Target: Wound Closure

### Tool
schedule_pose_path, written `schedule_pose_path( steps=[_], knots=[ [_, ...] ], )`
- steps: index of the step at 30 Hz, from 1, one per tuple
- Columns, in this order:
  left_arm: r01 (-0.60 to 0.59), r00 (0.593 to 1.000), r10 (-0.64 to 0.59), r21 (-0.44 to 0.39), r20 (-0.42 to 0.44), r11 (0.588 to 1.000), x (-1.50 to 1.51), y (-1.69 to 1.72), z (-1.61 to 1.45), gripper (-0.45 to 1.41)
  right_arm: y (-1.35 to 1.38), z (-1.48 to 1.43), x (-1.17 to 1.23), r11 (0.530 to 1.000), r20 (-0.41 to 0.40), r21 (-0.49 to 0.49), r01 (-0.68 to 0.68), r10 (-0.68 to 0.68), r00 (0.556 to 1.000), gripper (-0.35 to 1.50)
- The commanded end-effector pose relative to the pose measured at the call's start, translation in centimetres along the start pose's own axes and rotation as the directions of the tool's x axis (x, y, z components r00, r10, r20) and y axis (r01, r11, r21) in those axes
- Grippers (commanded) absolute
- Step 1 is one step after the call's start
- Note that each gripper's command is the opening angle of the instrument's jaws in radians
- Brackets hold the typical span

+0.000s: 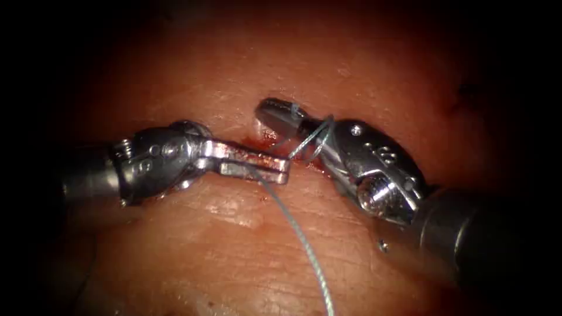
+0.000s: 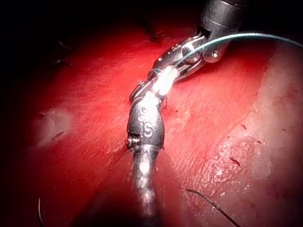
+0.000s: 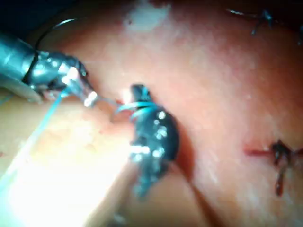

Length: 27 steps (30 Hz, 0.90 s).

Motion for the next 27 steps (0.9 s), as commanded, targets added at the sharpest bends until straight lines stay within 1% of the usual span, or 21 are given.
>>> schedule_pose_path(
  steps=[1, 8, 13, 16, 19, 23, 27],
  knots=[
    [-0.001, 1.000, 0.001, 0.000, -0.001, 1.000, -0.06, -0.03, 0.03, -0.45, -0.02, 0.08, -0.02, 1.000, 0.000, 0.001, 0.007, -0.007, 1.000, -0.35],
    [0.001, 1.000, -0.001, 0.007, 0.002, 1.000, -0.04, -0.05, 0.01, -0.45, -0.03, 0.07, 0.04, 0.999, 0.005, -0.005, 0.032, -0.032, 0.999, -0.35],
    [0.015, 1.000, -0.015, 0.033, 0.009, 0.999, 0.08, -0.18, -0.14, -0.45, -0.04, 0.06, 0.09, 0.997, 0.008, -0.026, 0.070, -0.070, 0.998, -0.35],
    [0.023, 0.999, -0.025, 0.068, 0.023, 0.997, 0.15, -0.32, -0.28, -0.45, -0.10, 0.05, 0.17, 0.989, 0.028, -0.048, 0.137, -0.136, 0.990, -0.35],
    [0.037, 0.998, -0.042, 0.102, 0.047, 0.994, 0.16, -0.48, -0.42, -0.45, -0.20, 0.04, 0.30, 0.977, 0.049, -0.065, 0.203, -0.200, 0.978, -0.35],
    [0.060, 0.994, -0.070, 0.126, 0.080, 0.990, 0.08, -0.73, -0.54, -0.45, -0.36, 0.07, 0.45, 0.957, 0.086, -0.075, 0.280, -0.273, 0.958, -0.35],
    [0.068, 0.989, -0.086, 0.153, 0.116, 0.986, -0.05, -1.05, -0.62, -0.45, -0.50, 0.09, 0.47, 0.946, 0.127, -0.078, 0.315, -0.304, 0.944, -0.35]
  ],
)
